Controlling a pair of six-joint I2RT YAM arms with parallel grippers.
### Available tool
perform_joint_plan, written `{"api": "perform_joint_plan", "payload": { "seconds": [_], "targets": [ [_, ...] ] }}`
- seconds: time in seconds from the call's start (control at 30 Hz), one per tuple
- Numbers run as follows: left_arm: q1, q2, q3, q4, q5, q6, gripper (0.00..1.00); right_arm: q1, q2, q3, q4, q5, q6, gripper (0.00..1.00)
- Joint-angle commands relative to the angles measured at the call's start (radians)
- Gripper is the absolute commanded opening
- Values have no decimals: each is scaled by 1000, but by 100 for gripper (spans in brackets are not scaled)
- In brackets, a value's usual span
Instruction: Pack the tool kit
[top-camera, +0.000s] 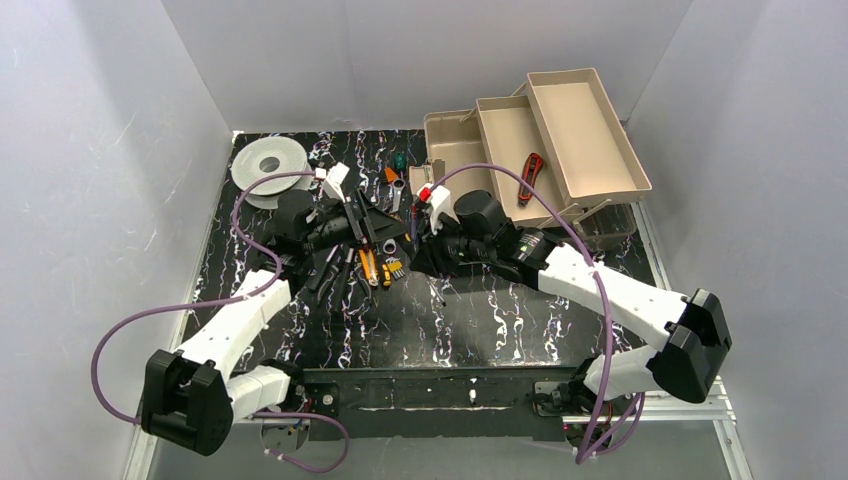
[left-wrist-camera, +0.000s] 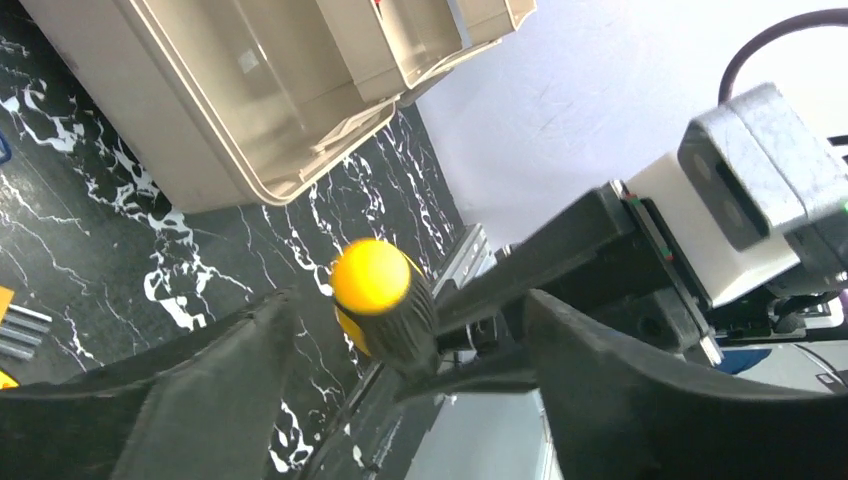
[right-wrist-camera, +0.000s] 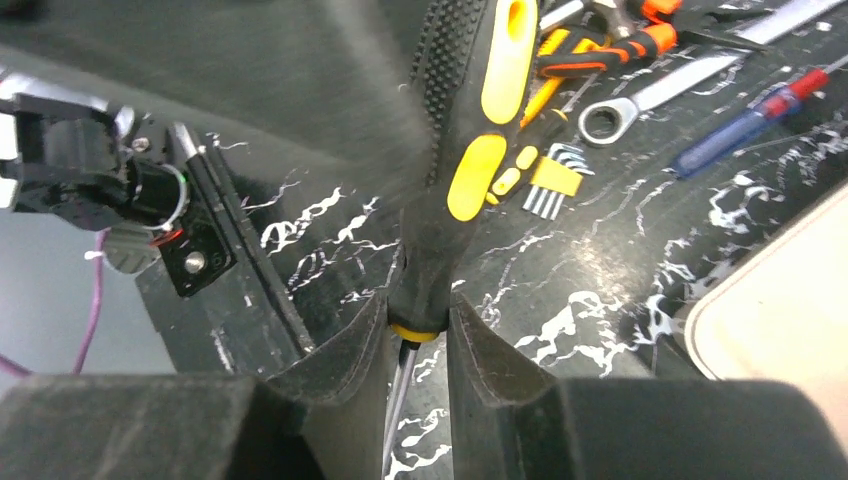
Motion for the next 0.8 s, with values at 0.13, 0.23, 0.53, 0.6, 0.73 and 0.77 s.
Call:
{"api": "perform_joint_plan", "payload": {
  "seconds": [0.13, 0.23, 0.53, 0.6, 0.73, 0.77],
  "targets": [
    [-9, -123, 36, -261, -191, 121, 98, -8, -49, 33, -61, 327, 31, 1],
    [-9, -151, 52, -389, -320, 170, 98, -44, -52, 60, -138, 467, 33, 1],
    [-9, -187, 8, -422, -384, 217, 98, -336, -51, 203, -291, 599, -22, 1],
    [-9, -177, 1, -414, -380, 215, 98, -437, -46, 269, -313, 597, -23, 1],
    [-9, -152, 1, -396, -367, 209, 98, -565, -21, 386, -304, 626, -73, 1],
    [-9, -144, 6, -396, -365, 210, 98, -585, -9, 407, -297, 663, -90, 1]
  ]
}}
